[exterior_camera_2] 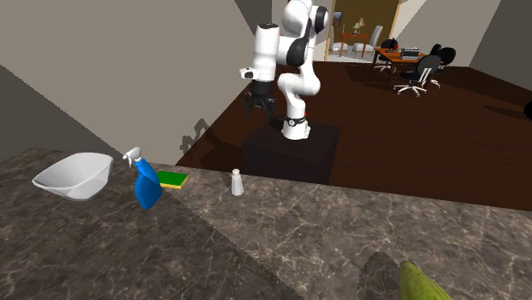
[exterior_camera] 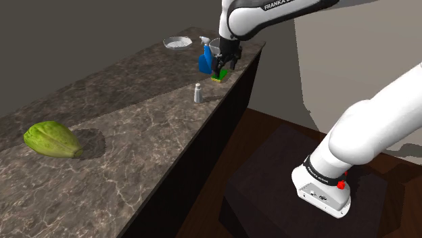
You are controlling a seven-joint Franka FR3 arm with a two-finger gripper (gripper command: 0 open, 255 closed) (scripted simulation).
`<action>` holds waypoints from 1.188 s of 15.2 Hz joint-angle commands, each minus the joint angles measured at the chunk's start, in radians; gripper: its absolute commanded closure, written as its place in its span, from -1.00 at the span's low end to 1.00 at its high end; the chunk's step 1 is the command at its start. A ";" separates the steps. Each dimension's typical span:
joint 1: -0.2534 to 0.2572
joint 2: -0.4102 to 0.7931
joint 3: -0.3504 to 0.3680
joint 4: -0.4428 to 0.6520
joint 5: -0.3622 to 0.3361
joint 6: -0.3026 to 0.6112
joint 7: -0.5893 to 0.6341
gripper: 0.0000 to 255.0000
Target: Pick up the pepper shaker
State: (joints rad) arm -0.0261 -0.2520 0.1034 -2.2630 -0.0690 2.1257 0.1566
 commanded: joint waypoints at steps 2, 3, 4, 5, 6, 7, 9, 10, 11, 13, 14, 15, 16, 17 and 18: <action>-0.006 0.117 0.007 0.064 -0.021 0.056 0.026 -1.00; -0.008 0.155 0.008 0.087 -0.029 0.072 0.035 -1.00; -0.009 0.194 0.009 0.111 -0.038 0.087 0.044 -1.00; -0.009 0.233 0.010 0.137 -0.046 0.101 0.053 -1.00; -0.010 0.271 0.010 0.164 -0.055 0.113 0.062 -1.00; -0.009 0.310 0.010 0.192 -0.064 0.124 0.071 -1.00; -0.008 0.388 0.008 0.253 -0.081 0.142 0.087 -1.00; -0.006 0.427 0.006 0.286 -0.089 0.148 0.095 -1.00; -0.004 0.466 0.004 0.320 -0.096 0.154 0.102 -1.00; 0.000 0.545 -0.001 0.392 -0.110 0.162 0.115 -1.00; 0.003 0.585 -0.004 0.431 -0.116 0.163 0.121 -1.00; 0.006 0.625 -0.007 0.471 -0.121 0.164 0.126 -1.00; 0.008 0.650 -0.009 0.497 -0.124 0.164 0.129 -1.00; 0.009 0.656 -0.010 0.492 -0.126 0.174 0.131 -1.00; 0.009 0.662 -0.011 0.488 -0.128 0.185 0.133 -1.00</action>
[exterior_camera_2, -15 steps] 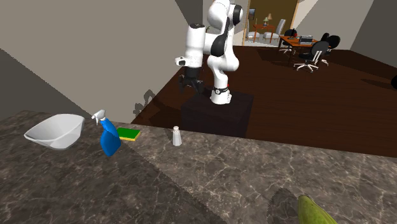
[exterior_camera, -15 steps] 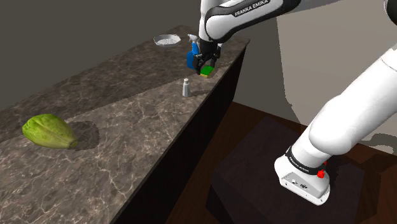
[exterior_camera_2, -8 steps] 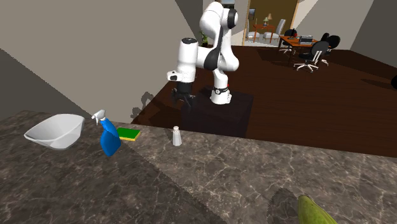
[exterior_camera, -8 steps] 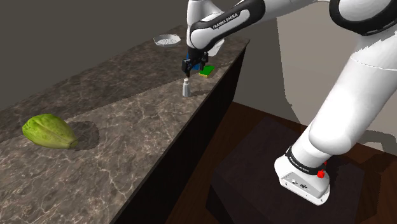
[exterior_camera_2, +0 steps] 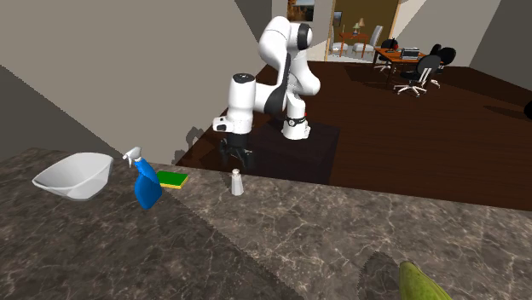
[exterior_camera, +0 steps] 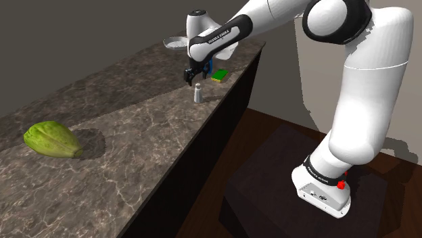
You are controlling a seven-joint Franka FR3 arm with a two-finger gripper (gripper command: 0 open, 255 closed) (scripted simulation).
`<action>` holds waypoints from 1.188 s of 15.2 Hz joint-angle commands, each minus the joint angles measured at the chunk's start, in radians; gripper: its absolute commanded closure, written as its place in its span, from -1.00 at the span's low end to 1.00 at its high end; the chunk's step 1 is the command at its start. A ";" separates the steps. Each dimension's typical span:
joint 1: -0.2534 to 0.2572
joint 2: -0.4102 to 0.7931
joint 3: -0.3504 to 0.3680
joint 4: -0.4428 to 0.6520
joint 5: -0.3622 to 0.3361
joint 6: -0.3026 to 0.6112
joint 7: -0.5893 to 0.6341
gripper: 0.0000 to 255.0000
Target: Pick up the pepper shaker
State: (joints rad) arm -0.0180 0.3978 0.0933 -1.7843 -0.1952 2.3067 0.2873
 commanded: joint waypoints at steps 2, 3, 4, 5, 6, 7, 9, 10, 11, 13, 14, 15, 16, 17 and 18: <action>0.002 0.026 -0.003 0.001 -0.006 0.025 0.007 -1.00; 0.003 0.033 -0.004 -0.003 -0.008 0.036 0.009 -1.00; 0.003 0.040 -0.005 -0.006 -0.011 0.046 0.012 -1.00; 0.004 0.048 -0.006 -0.009 -0.013 0.057 0.014 -1.00; 0.004 0.052 -0.007 -0.011 -0.014 0.063 0.015 -1.00; 0.004 0.052 -0.007 -0.011 -0.014 0.063 0.015 -1.00; 0.002 0.052 -0.007 -0.011 -0.013 0.063 0.012 1.00; 0.002 0.052 -0.007 -0.011 -0.013 0.062 0.013 1.00; 0.002 0.052 -0.007 -0.011 -0.013 0.062 0.013 1.00; 0.002 0.051 -0.007 -0.011 -0.013 0.062 0.013 1.00; 0.002 0.051 -0.007 -0.011 -0.013 0.062 0.012 1.00; 0.002 0.051 -0.007 -0.012 -0.013 0.063 0.013 1.00; 0.002 0.051 -0.007 -0.011 -0.013 0.063 0.012 1.00; 0.004 0.052 -0.007 -0.011 -0.014 0.063 0.015 1.00; 0.004 0.044 -0.006 -0.008 -0.012 0.052 0.013 1.00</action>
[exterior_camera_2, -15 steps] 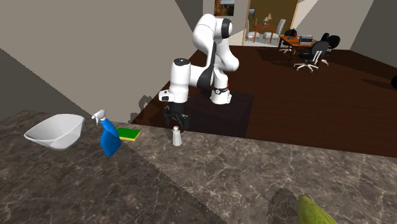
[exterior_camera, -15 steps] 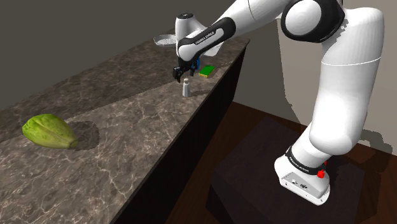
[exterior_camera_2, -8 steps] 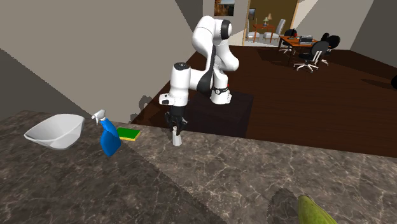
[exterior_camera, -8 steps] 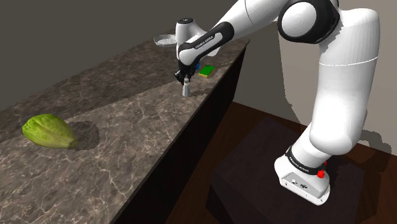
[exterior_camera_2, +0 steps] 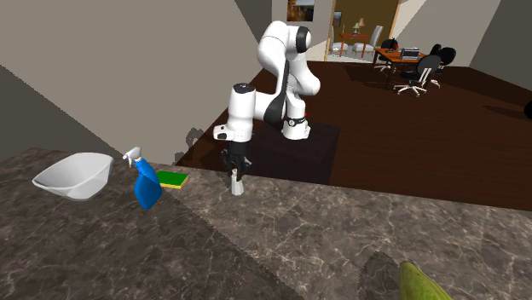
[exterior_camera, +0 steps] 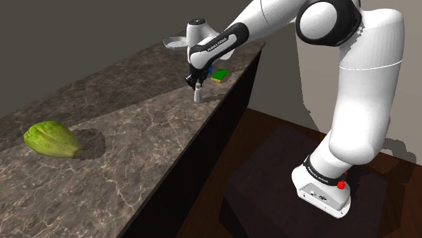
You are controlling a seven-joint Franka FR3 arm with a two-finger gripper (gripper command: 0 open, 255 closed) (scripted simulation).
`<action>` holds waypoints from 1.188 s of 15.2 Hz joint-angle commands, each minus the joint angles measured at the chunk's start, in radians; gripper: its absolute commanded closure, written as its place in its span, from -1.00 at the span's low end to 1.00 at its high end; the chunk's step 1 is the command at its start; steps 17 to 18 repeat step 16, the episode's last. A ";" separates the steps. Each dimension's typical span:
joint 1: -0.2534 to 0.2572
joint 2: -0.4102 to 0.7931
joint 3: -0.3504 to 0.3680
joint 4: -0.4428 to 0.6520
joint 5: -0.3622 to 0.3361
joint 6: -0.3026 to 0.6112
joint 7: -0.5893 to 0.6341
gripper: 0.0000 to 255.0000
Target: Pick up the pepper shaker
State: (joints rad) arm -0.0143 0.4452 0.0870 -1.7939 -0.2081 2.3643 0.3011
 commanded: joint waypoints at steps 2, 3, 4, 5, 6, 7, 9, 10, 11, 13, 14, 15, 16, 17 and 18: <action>-0.001 -0.017 0.003 0.008 0.005 -0.026 -0.006 1.00; -0.002 -0.024 0.004 0.012 0.007 -0.037 -0.008 1.00; -0.002 -0.031 0.005 0.016 0.010 -0.047 -0.010 1.00; -0.003 -0.038 0.006 0.021 0.012 -0.058 -0.012 1.00; -0.003 -0.044 0.007 0.025 0.014 -0.069 -0.015 1.00; -0.003 -0.050 0.008 0.030 0.016 -0.080 -0.017 1.00; -0.004 -0.062 0.009 0.040 0.020 -0.102 -0.021 1.00; -0.004 -0.068 0.010 0.045 0.022 -0.113 -0.024 1.00; -0.005 -0.074 0.011 0.051 0.023 -0.124 -0.026 1.00; -0.005 -0.084 0.012 0.063 0.027 -0.146 -0.030 1.00; -0.005 -0.089 0.013 0.070 0.029 -0.158 -0.032 1.00; -0.005 -0.090 0.013 0.070 0.029 -0.159 -0.032 1.00; -0.005 -0.090 0.013 0.070 0.029 -0.159 -0.032 1.00; -0.005 -0.090 0.013 0.070 0.029 -0.159 -0.032 1.00; -0.005 -0.090 0.013 0.070 0.029 -0.159 -0.032 1.00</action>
